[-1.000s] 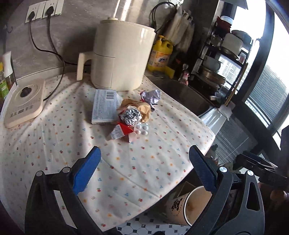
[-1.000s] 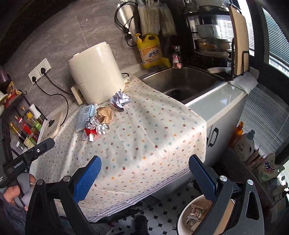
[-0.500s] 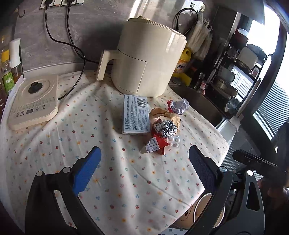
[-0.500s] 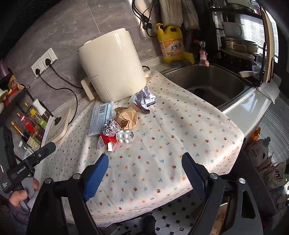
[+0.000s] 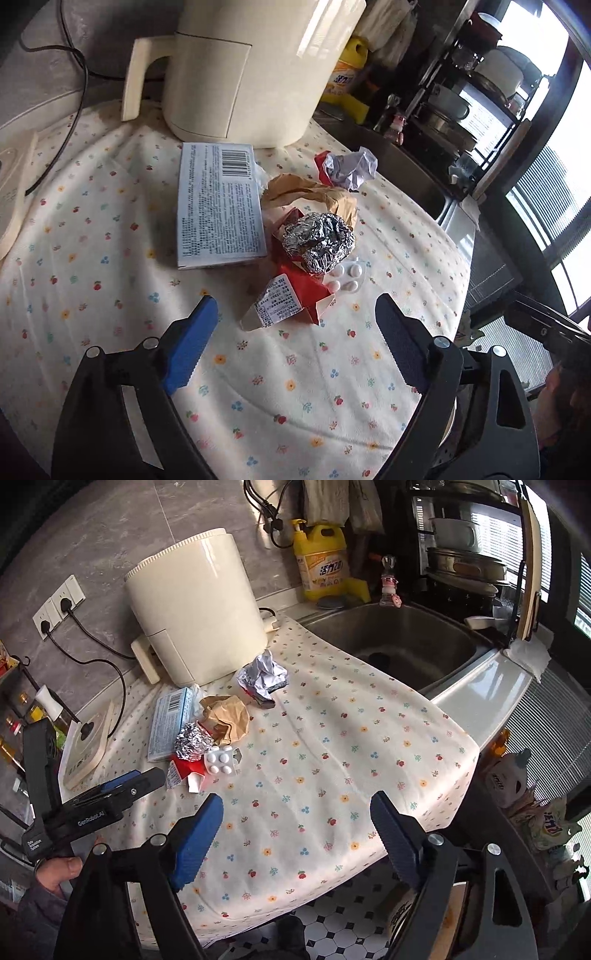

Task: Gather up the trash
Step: 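Grasp the red-and-white box with the left gripper while the right gripper grasps the blister pack, then carry both items over the bin and open both grippers to drop them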

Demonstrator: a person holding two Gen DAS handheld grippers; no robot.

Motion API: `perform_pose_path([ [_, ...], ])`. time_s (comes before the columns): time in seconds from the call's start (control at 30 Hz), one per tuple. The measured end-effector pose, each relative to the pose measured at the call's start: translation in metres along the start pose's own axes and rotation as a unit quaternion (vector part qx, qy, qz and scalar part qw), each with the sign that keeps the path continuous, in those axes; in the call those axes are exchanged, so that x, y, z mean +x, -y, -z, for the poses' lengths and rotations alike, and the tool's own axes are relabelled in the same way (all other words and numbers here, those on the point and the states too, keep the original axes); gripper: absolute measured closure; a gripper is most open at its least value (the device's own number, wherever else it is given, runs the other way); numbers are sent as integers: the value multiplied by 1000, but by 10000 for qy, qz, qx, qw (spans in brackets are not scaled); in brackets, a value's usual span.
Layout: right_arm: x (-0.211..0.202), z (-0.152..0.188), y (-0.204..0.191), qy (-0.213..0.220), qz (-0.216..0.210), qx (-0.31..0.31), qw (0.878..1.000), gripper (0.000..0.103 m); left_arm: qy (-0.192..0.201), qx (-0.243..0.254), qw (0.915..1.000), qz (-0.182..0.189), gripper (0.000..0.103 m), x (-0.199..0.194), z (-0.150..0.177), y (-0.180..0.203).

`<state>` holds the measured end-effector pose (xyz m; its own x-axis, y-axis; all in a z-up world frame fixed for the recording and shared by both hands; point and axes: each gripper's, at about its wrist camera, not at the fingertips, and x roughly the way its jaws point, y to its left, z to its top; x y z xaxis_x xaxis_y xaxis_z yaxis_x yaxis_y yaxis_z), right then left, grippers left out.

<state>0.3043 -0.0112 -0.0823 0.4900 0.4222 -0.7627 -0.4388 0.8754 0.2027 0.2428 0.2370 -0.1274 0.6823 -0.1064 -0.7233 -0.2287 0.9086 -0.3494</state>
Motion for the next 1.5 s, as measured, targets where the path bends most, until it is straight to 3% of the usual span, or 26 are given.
perform_pose_path([
  [0.27, 2, 5, 3, -83, 313, 116, 9994, 22, -263, 182, 9995, 5, 24, 37, -1, 10],
  [0.37, 8, 2, -6, -104, 277, 38, 9996, 22, -249, 390, 9987, -223, 46, 38, -2, 12],
  [0.43, 15, -1, -14, -138, 199, -28, 9997, 22, -284, 273, 9992, -86, 50, 34, -2, 5],
  [0.6, 37, -6, -39, -282, -94, -232, 9993, 24, -61, 96, 9997, -198, 50, 6, 6, -14],
  [0.8, 63, -8, -72, -431, -395, -642, 9962, 25, 270, -461, 9968, -599, 50, -37, 18, -55],
  [0.97, 90, -12, -94, -525, -398, -992, 9929, 25, 510, -815, 9895, -1080, 50, -72, 28, -87],
  [1.23, 138, -20, -115, -801, -204, -1397, 9867, 26, 884, -1425, 9706, -1725, 50, -131, 50, -129],
  [1.3, 146, -23, -119, -919, -102, -1547, 9836, 40, 933, -1555, 9667, -1809, 50, -140, 56, -134],
  [1.33, 147, -24, -120, -924, -27, -1575, 9832, 54, 943, -1579, 9654, -1846, 50, -143, 59, -134],
  [1.37, 147, -25, -120, -942, -39, -1570, 9831, 62, 952, -1596, 9644, -1882, 50, -145, 61, -133],
  [1.5, 136, -22, -117, -968, -316, -1485, 9837, 63, 1012, -1630, 9623, -1929, 50, -150, 63, -127],
])
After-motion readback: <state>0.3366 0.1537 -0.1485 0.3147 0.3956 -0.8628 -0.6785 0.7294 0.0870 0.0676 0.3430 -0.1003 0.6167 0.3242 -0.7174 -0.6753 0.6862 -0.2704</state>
